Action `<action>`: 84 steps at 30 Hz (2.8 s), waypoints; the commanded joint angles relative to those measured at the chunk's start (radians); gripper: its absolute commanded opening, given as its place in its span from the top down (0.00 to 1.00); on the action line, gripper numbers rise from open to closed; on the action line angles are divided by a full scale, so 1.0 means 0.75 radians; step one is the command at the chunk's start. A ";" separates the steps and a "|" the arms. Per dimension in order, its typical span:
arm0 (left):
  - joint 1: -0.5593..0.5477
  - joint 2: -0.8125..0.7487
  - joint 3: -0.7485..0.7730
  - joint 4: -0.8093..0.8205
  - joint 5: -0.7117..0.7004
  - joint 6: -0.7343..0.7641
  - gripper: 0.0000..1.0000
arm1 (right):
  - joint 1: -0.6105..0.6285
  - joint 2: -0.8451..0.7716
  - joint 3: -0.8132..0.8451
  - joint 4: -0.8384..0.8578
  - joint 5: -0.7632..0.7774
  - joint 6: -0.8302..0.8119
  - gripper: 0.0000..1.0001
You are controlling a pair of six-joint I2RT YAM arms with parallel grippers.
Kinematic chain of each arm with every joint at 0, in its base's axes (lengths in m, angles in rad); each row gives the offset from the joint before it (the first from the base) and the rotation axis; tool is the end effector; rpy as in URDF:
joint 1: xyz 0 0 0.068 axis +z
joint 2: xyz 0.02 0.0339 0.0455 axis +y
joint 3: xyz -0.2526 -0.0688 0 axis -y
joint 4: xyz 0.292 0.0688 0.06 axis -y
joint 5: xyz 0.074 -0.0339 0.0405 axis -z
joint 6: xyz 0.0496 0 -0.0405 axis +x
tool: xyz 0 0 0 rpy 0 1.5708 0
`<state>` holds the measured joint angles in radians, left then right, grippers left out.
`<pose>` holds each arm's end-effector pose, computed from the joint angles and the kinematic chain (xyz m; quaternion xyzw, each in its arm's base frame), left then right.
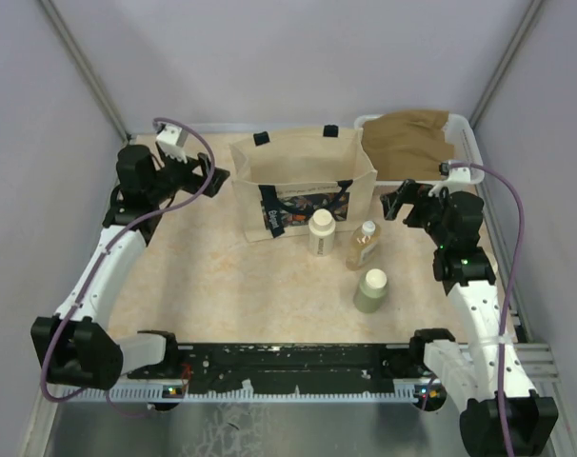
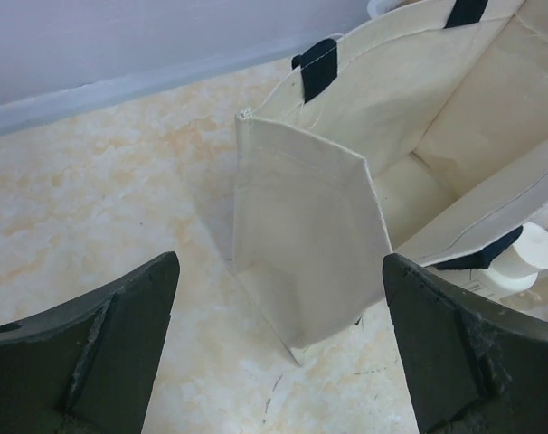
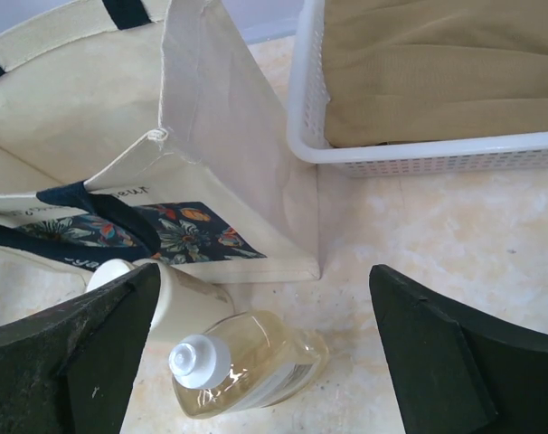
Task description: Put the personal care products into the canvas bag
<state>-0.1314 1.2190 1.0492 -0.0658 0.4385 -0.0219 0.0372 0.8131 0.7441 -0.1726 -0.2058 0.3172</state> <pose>0.3408 -0.0663 0.3327 0.1764 0.7580 -0.2166 0.5894 0.2603 0.0198 0.3074 0.0465 0.7842 0.1877 0.5896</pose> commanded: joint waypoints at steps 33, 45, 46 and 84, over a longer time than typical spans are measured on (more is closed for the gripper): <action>-0.318 0.526 0.613 -0.425 -0.435 -0.016 0.01 | 0.005 0.127 0.096 -0.049 0.087 -0.069 0.01; -0.335 0.367 0.489 -0.373 -0.547 -0.084 0.01 | 0.005 0.139 0.085 -0.062 0.125 -0.088 0.01; -0.336 0.347 0.497 -0.376 -0.540 -0.084 0.01 | 0.004 0.140 0.082 -0.060 0.123 -0.086 0.01; -0.334 -0.290 0.084 -0.457 -1.008 -0.192 0.01 | 0.028 0.806 0.219 0.722 0.082 -0.170 0.01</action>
<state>-0.3817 1.0340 1.1378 -0.4149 -0.2127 -0.1543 0.0441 1.3888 0.8383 0.2310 -0.1207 0.2234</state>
